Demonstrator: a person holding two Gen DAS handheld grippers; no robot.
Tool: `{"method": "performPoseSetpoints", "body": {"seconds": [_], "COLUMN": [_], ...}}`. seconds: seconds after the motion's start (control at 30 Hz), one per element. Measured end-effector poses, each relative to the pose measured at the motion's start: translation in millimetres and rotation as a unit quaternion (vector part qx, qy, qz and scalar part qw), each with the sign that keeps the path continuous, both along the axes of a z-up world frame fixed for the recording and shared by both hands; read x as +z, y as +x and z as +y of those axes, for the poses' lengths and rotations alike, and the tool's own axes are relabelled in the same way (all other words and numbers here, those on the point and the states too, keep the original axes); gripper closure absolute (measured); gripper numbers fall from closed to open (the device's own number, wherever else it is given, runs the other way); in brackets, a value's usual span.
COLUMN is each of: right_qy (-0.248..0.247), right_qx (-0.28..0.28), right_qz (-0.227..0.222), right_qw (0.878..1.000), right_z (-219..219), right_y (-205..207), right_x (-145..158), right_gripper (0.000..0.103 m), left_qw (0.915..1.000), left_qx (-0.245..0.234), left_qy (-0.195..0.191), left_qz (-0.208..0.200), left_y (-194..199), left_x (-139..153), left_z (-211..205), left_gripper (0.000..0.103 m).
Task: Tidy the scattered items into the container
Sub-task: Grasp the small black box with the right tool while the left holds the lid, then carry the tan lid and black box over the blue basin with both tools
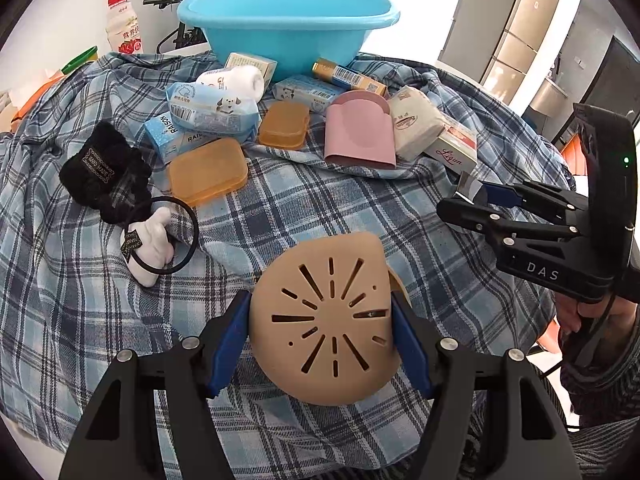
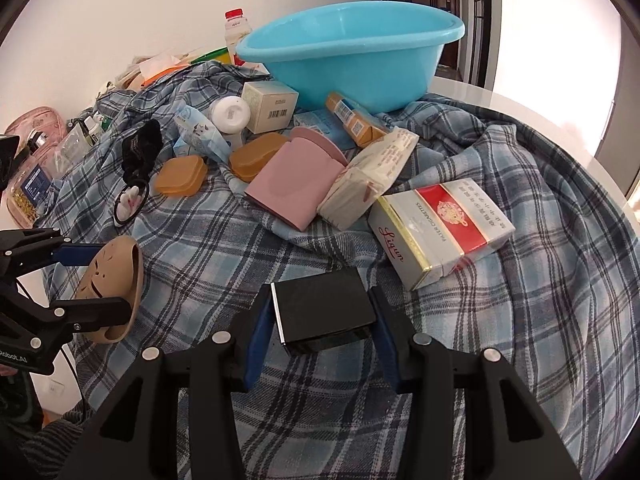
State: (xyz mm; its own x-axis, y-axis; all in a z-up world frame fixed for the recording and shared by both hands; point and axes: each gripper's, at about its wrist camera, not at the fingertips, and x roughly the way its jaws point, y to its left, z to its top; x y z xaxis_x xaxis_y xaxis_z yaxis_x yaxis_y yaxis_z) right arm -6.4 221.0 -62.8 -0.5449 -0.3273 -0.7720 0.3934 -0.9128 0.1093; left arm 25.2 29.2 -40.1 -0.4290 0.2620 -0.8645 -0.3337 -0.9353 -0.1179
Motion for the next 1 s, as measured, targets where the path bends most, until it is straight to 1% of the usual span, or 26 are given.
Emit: {"method": "performPoseSetpoints", "body": {"seconds": [0.1,0.17,0.27,0.33,0.43,0.53,0.63,0.8,0.9,1.0], "right_qy": [-0.009,-0.023,-0.047,-0.053,-0.046,-0.033,-0.036,-0.035,-0.035,-0.019], "right_qx": [-0.016,-0.028,-0.053,-0.072,-0.100,-0.119,-0.120,-0.116,-0.105,-0.093], "right_qz": [-0.004,0.005,0.047,0.075,0.102,0.102,0.089,0.078,0.082,0.098], "right_qw": [1.000,0.999,0.996,0.993,0.989,0.987,0.988,0.990,0.990,0.991], "right_z": [2,5,13,17,20,22,26,27,22,16], "right_y": [0,4,18,30,44,50,51,48,41,27], "right_x": [4,16,45,64,86,90,85,78,82,91], "right_gripper": [0.058,0.058,0.058,0.058,0.058,0.058,0.058,0.058,0.058,0.058], "left_qw": [1.0000,0.9997,0.9985,0.9973,0.9946,0.9911,0.9921,0.9938,0.9939,0.9938], "left_qx": [0.004,0.013,0.022,0.030,0.041,0.065,0.067,0.056,0.056,0.053], "left_qy": [0.000,0.001,-0.001,0.003,-0.006,-0.009,-0.003,-0.010,-0.006,-0.014], "left_qz": [0.006,0.022,0.051,0.067,0.095,0.115,0.106,0.095,0.094,0.097], "left_y": [-1,-1,-2,-1,1,0,-3,-4,-7,-19], "left_x": [3,10,28,39,52,61,59,53,53,54], "left_z": [1,0,-1,-3,-4,-8,-10,-4,-3,0], "left_gripper": [0.033,0.033,0.033,0.033,0.033,0.032,0.032,0.032,0.032,0.032]}}
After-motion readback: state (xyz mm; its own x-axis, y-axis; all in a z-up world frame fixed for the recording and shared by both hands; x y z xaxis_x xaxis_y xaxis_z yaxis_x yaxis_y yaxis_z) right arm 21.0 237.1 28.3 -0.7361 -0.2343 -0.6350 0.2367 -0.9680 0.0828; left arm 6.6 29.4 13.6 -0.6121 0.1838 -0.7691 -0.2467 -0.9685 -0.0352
